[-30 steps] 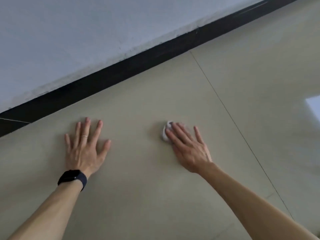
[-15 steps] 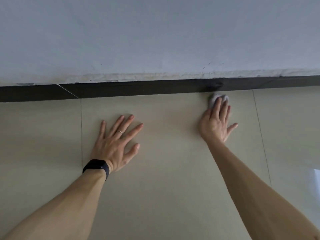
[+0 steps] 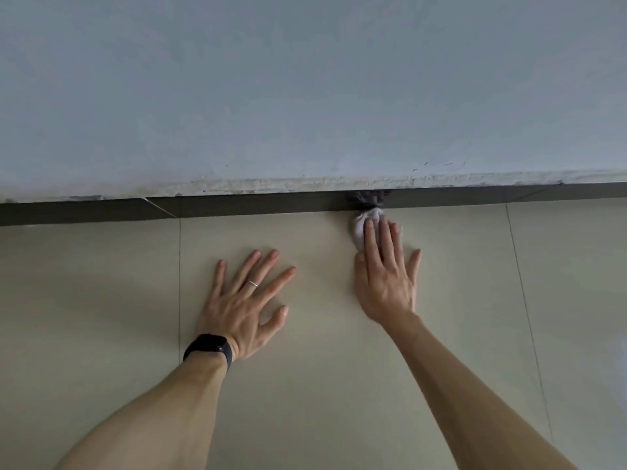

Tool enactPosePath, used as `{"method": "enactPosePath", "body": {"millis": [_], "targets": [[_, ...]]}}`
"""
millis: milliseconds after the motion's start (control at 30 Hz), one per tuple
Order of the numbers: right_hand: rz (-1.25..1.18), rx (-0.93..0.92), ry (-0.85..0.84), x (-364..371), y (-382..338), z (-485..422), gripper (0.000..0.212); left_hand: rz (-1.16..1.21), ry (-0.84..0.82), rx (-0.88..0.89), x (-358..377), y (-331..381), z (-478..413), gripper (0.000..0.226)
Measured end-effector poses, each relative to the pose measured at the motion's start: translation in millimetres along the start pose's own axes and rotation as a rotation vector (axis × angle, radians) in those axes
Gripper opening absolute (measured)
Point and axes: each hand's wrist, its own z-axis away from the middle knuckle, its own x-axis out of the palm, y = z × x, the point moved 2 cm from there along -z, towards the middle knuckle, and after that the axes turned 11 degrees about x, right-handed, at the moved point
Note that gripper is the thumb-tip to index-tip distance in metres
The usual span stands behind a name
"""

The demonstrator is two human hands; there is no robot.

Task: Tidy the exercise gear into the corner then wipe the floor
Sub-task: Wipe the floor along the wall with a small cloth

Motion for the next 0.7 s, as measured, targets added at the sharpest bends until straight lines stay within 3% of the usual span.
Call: {"method": "enactPosePath", "body": {"millis": [67,200,300,500,700], "targets": [[-0.008,-0.003,-0.05,9.0,-18.9,26.2,0.06,0.001,-0.014,-0.012,-2.7,-1.4,-0.4,0.067],[0.135,-0.358,-0.148,12.0,-29.7,73.9,0.058,-0.004,-0.032,-0.003,-6.1,-2.5,1.2,0.066],[0.16,-0.463,-0.195,9.4,-15.0,87.3,0.058,-0.006,-0.026,0.011,-5.8,0.3,-1.2,0.066],[0.162,-0.213,-0.189,-7.8,0.4,56.5,0.061,-0.005,-0.035,0.009,-9.5,-1.6,-3.7,0.066],[0.18,-0.125,-0.267,-15.6,-13.8,54.9,0.084,-0.018,-0.049,-0.023,-7.1,-3.4,-1.9,0.065]]}}
